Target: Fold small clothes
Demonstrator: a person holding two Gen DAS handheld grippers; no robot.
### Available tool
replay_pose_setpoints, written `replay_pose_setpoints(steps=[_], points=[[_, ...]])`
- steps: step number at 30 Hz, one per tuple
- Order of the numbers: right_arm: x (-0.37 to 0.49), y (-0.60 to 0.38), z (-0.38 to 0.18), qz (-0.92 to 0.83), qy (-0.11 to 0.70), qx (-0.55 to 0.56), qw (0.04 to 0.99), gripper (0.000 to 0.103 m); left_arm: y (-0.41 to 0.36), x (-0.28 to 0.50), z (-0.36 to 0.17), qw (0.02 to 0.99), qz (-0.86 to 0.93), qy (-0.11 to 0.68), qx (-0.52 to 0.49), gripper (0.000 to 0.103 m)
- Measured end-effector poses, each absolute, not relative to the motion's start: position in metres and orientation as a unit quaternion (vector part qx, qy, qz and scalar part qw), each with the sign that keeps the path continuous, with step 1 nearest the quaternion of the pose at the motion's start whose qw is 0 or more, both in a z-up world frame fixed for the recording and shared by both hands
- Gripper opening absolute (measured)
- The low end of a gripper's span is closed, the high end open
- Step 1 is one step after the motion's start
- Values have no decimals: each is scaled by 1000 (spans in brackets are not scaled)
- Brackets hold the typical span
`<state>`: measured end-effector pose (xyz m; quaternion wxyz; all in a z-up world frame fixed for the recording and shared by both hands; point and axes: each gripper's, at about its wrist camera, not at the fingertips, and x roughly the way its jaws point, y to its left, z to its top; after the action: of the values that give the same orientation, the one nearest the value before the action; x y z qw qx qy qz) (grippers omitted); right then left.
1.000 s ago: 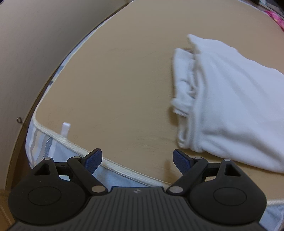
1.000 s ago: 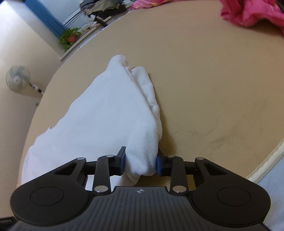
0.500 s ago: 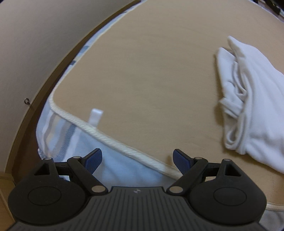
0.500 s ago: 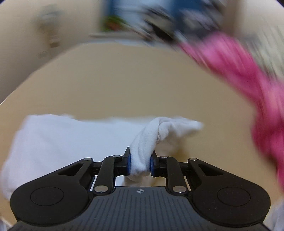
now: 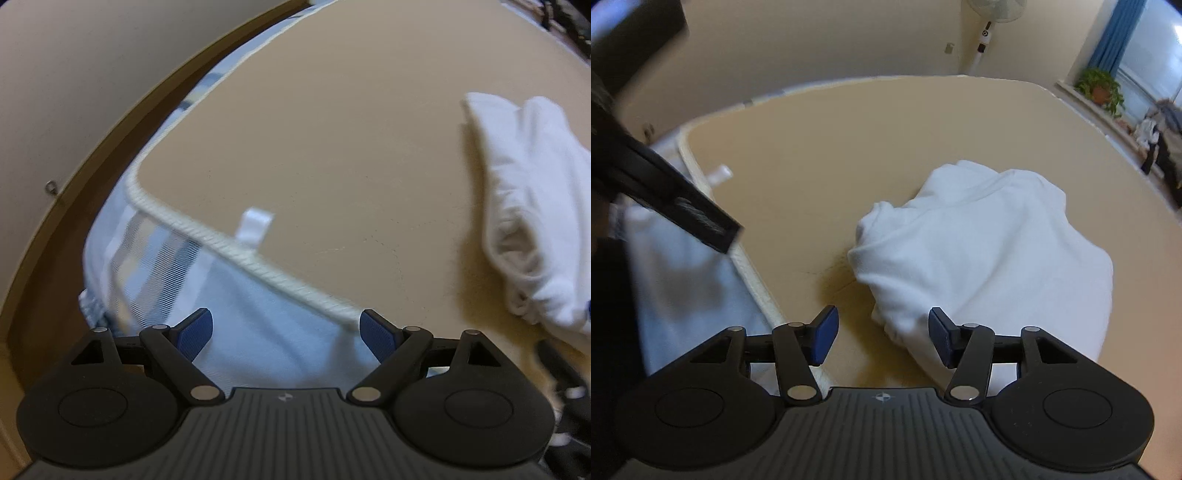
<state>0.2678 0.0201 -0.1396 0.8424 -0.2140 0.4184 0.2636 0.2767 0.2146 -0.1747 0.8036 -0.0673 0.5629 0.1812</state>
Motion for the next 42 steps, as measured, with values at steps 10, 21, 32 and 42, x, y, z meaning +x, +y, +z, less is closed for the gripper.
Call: replay_pose_setpoints(steps=[10,21,32,42], points=[[304,-74,-139,106,439,-130,883,50,169,324,-142,854,85,496,-132,91],[281,-129,-144,70,505,-38,859,55,145,310,-165,824,118,554,-24,91],[225,-132,-52,84,407,-16,910,84,101,238,-92,856,103,506,-19,99],[195,-133,-40,88,399,-40,912,86,94,204,-70,868,103,486,-13,99]])
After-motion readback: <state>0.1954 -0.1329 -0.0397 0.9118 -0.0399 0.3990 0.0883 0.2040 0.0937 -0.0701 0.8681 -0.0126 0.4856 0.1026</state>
